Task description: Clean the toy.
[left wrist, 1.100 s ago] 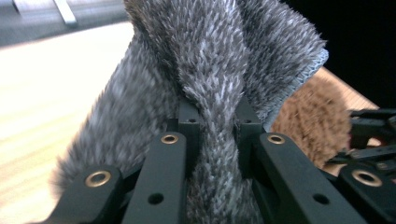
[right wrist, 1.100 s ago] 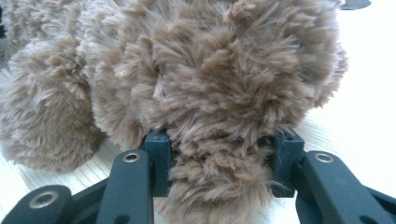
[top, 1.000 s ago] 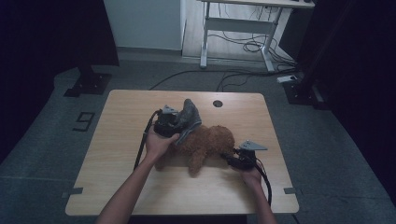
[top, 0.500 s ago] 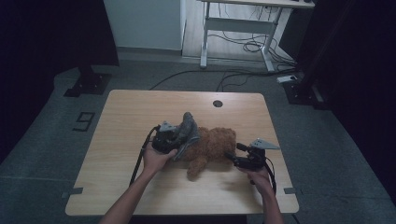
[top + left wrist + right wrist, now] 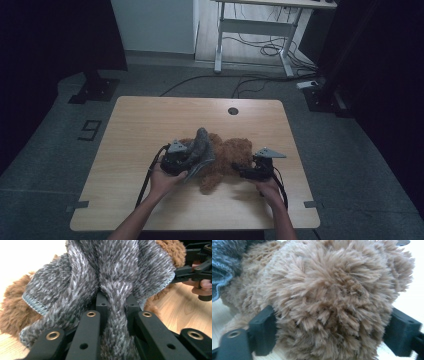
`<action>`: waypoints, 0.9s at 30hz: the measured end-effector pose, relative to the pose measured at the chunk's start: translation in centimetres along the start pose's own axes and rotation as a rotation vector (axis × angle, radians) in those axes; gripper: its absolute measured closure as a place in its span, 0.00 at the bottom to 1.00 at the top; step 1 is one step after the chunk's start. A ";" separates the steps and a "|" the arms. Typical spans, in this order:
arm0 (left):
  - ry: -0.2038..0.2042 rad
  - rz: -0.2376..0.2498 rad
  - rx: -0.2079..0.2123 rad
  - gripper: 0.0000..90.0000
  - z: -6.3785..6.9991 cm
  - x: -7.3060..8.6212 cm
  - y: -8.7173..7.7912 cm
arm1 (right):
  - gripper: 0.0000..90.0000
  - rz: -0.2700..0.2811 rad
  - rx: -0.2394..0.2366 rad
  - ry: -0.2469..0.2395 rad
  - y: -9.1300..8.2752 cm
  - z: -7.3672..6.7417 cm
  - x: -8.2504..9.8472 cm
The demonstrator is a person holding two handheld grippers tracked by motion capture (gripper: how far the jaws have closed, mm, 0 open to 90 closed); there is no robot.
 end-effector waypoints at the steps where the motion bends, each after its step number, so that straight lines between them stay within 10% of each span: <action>1: 0.000 -0.005 0.000 0.87 0.1 -0.1 0.0 | 0.24 0.003 -0.003 -0.002 -0.1 0.0 0.1; 10: 0.047 -0.030 -0.001 0.87 1.9 -5.1 0.8 | 0.41 0.026 0.013 -0.030 -0.3 -0.2 0.2; 17: 0.091 -0.084 0.030 0.87 6.4 -6.8 6.8 | 0.46 0.028 0.022 -0.100 -0.5 -1.0 0.1; 20: 0.067 -0.097 0.021 0.87 6.1 -5.5 8.6 | 0.48 0.010 0.036 -0.121 -0.5 -1.0 0.3; 27: 0.042 -0.103 -0.017 0.87 2.8 -4.8 6.2 | 0.49 0.018 0.011 -0.124 -0.5 -1.0 0.4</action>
Point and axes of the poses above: each handheld gripper's, and its own axes: y roughly forward along the jaws, x roughly out of its underside, z roughly to its right, the point moved 4 cm from there along y, roughly forward along the jaws, and after that the axes turned 8 degrees about z, right-handed, at the moved point
